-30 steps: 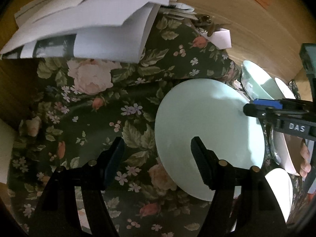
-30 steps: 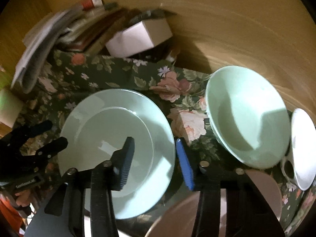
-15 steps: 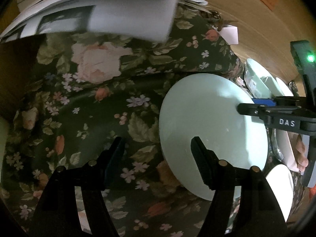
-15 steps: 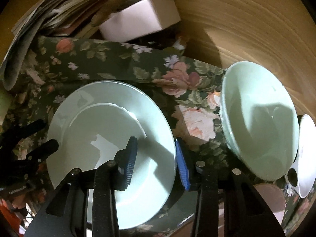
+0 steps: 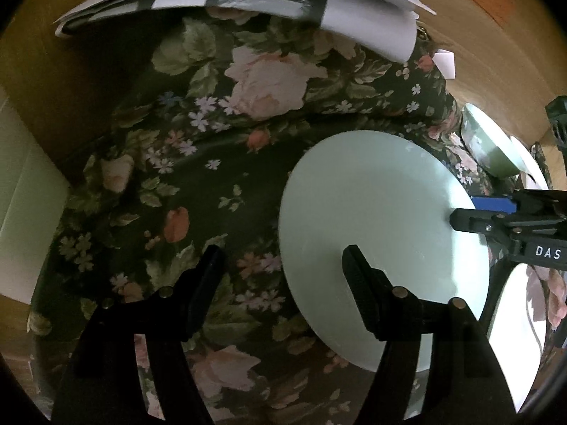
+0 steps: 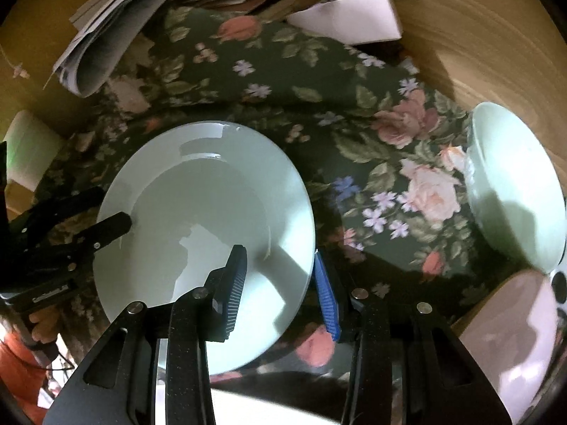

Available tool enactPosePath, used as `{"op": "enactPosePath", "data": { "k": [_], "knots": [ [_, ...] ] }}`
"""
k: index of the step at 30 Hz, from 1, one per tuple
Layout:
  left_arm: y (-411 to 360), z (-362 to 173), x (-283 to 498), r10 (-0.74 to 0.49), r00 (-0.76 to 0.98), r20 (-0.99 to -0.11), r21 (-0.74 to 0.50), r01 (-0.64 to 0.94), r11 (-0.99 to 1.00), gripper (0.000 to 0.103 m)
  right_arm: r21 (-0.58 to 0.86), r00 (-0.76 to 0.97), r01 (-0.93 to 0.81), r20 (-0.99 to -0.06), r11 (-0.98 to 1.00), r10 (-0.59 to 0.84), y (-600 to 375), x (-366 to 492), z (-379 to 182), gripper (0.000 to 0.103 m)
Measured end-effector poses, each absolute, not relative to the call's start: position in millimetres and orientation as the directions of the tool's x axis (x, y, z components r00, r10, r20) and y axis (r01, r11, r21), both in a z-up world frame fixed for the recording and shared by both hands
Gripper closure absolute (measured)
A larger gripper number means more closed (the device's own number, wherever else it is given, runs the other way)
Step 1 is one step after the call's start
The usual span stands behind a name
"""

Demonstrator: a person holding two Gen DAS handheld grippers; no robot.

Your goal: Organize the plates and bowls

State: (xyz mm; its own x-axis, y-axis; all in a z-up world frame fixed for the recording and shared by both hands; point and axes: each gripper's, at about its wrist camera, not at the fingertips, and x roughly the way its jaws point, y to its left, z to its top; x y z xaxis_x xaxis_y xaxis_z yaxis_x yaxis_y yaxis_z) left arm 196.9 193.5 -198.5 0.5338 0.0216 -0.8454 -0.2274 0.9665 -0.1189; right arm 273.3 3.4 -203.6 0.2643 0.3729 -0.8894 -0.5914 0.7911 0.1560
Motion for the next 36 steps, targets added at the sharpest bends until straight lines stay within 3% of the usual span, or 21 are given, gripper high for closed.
{"op": "enactPosePath", "data": {
  "k": [10, 17, 26, 36],
  "knots": [
    [188, -203, 199, 0.018, 0.545, -0.838, -0.103, -0.191, 0.976, 0.034, 0.170, 0.286, -0.575, -0.874, 0.800, 0.392, 7, 250, -209, 0.065],
    [178, -207, 208, -0.014, 0.547, -0.837, -0.123, -0.164, 0.979, 0.039, 0.165, 0.278, -0.592, -0.877, 0.789, 0.392, 10, 257, -215, 0.063],
    [167, -206, 211, -0.031, 0.549, -0.835, -0.137, -0.152, 0.979, 0.041, 0.174, 0.306, -0.600, -0.852, 0.781, 0.425, 11, 254, -212, 0.068],
    [173, -194, 201, -0.017, 0.580, -0.814, -0.152, -0.185, 0.971, 0.054, 0.180, 0.359, -0.601, -0.810, 0.779, 0.464, -2, 235, -181, 0.069]
  ]
}}
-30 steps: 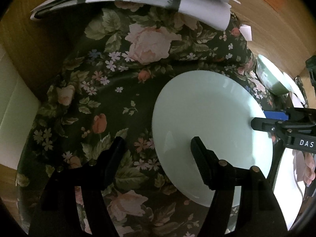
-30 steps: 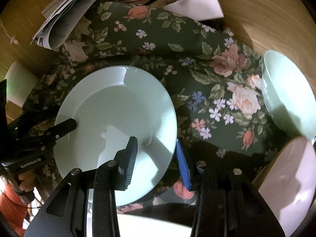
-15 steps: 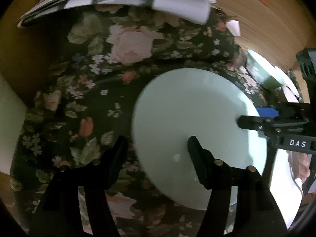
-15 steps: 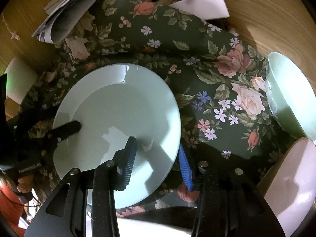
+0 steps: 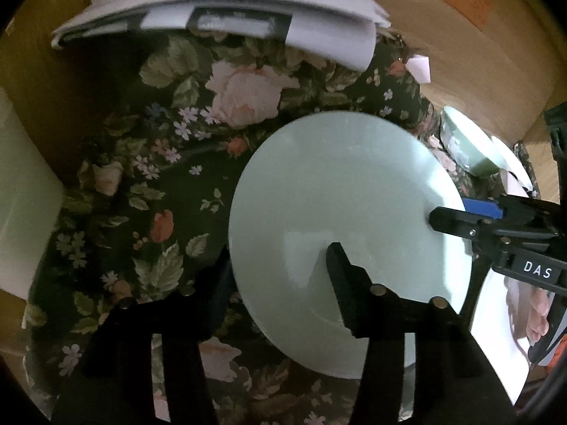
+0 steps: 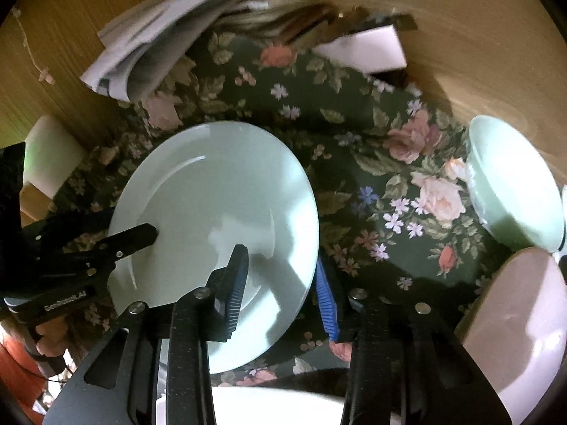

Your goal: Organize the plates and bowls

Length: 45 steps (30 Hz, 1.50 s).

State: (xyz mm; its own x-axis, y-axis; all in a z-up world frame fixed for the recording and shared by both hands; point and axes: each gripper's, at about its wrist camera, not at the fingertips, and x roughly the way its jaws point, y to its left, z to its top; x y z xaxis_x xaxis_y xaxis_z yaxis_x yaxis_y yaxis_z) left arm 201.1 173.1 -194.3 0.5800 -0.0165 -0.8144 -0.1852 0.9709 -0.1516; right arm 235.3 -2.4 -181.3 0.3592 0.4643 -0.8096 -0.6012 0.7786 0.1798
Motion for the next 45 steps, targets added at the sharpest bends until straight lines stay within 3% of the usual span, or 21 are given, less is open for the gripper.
{"op": "enactPosePath", "data": {
  "k": [24, 45],
  "knots": [
    [165, -135, 142, -0.019, 0.672, -0.741, -0.176, -0.166, 0.970, 0.064, 0.252, 0.457, -0.561, -0.700, 0.789, 0.548, -48, 215, -130, 0.070],
    [102, -122, 128, -0.078, 0.684, -0.725, -0.189, -0.089, 0.978, 0.064, 0.282, 0.533, -0.476, -0.661, 0.833, 0.528, -113, 173, -125, 0.085]
  ]
}}
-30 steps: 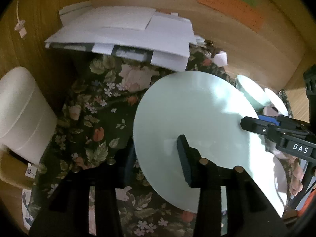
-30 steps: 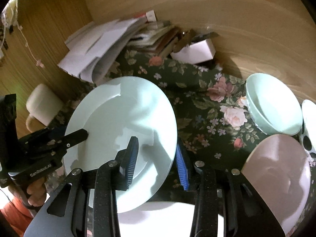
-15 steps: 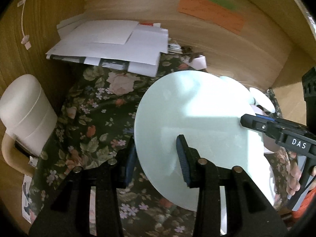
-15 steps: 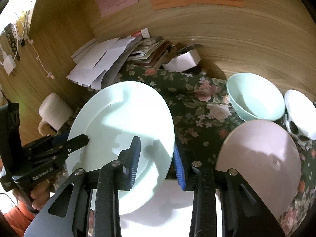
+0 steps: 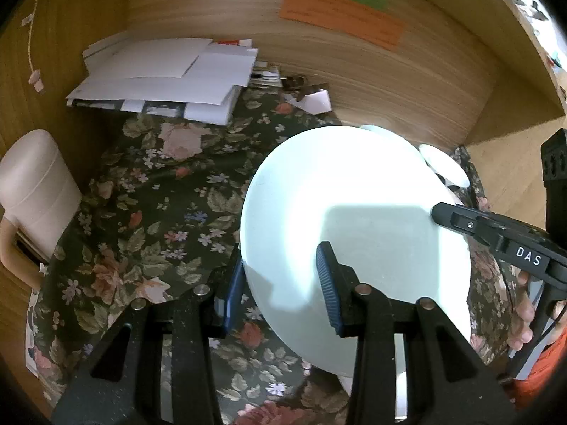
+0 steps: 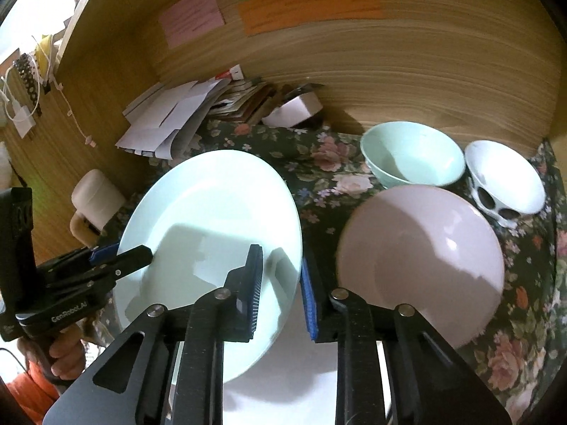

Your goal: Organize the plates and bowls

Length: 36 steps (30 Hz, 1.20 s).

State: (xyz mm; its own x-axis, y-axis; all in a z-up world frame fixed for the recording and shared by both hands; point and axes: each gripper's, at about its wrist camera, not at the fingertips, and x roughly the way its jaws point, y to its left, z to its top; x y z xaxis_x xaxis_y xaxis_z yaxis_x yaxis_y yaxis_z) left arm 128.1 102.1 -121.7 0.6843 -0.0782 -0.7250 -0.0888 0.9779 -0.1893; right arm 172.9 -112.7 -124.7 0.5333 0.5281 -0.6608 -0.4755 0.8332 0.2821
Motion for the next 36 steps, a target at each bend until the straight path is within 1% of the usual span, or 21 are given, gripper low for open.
{"op": "enactPosePath", "data": {
  "k": [3, 18, 26, 36],
  "knots": [
    [93, -119, 124, -0.089, 0.684, -0.724, -0.190, -0.073, 0.979, 0.064, 0.285, 0.547, -0.460, -0.655, 0.841, 0.521, -122, 168, -125, 0.087],
    [59, -116, 105, -0.121, 0.683, -0.720, -0.182, -0.019, 0.983, 0.064, 0.334, 0.559, -0.408, -0.644, 0.850, 0.522, -160, 143, -131, 0.087],
    [49, -126, 100, -0.135, 0.658, -0.741, -0.192, -0.015, 0.981, 0.064, 0.356, 0.543, -0.382, -0.660, 0.853, 0.519, -172, 133, -145, 0.087],
    [41, -145, 101, -0.125, 0.609, -0.783, -0.167, -0.012, 0.986, 0.064, 0.359, 0.514, -0.365, -0.692, 0.859, 0.508, -177, 129, -165, 0.087]
  ]
}}
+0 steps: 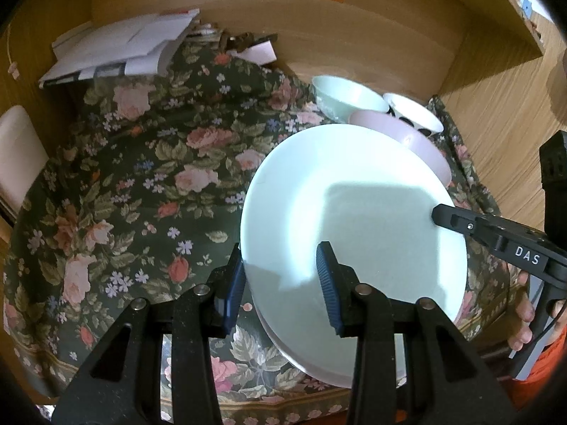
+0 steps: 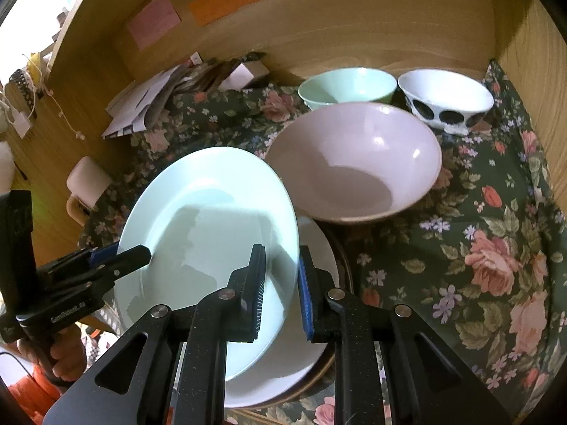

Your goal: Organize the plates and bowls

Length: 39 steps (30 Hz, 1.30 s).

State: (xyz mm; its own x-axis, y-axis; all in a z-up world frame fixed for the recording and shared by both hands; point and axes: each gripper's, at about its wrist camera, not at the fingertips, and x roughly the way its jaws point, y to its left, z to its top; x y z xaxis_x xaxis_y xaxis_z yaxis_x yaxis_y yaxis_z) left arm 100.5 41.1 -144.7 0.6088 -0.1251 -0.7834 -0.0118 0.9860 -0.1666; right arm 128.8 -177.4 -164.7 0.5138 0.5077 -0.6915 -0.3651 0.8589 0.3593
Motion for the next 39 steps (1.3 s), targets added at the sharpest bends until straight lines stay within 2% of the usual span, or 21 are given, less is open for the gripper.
{"op": "enactPosePath", "data": {
  "k": [12, 39],
  "knots": [
    [38, -161, 106, -0.093, 0.582, -0.808, -0.133, -0.027, 0.991, 0.064, 0.374, 0.463, -0.351, -0.728, 0.859, 0.506, -177, 131, -186, 0.087],
    [34, -171, 110, -0.097, 0.563, -0.821, -0.131, -0.021, 0.991, 0.064, 0.362, 0.460, -0.354, -0.735, 0.862, 0.498, -179, 124, -186, 0.084]
  ]
}}
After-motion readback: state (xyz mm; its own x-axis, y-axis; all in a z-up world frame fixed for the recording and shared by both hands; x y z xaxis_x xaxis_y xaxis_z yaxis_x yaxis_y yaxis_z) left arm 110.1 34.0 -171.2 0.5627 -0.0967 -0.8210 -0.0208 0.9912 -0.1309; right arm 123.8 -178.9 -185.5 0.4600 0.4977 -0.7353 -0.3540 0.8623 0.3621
